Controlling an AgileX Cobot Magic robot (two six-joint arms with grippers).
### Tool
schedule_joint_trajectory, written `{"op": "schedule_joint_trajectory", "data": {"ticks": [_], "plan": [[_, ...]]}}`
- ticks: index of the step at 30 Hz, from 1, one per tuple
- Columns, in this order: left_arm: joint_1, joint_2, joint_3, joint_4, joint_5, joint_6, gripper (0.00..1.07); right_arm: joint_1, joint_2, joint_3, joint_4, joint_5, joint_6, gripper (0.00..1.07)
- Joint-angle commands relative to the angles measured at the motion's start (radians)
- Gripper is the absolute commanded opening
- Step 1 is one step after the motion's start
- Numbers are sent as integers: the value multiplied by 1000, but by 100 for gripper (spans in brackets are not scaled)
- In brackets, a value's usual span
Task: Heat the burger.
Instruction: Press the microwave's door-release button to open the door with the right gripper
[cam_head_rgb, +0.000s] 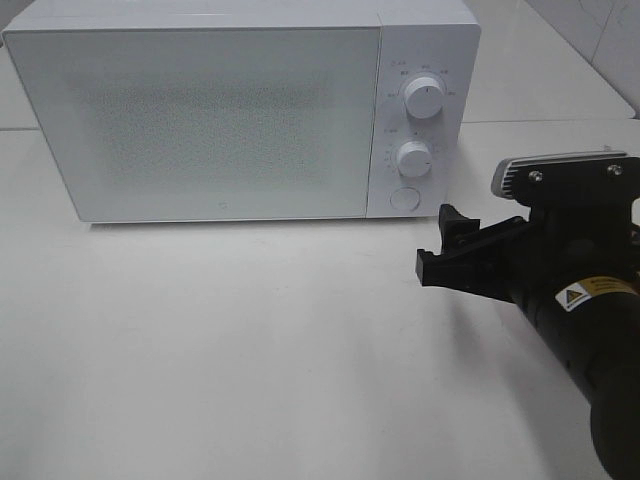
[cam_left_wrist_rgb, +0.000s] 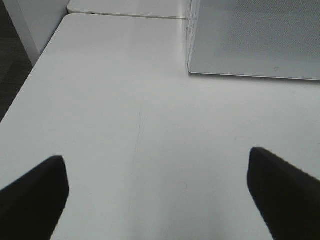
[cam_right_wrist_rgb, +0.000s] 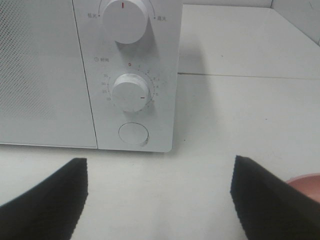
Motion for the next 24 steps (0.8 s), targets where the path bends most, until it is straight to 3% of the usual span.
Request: {"op": "schedule_joint_trajectory", "data": {"ticks": [1,24], "plan": [[3,-20,3,-9,-13,0,90,43,33,-30,62,-190,-16,76],[3,-20,3,-9,-13,0,90,52,55,-68,79,-179,75,76]]}}
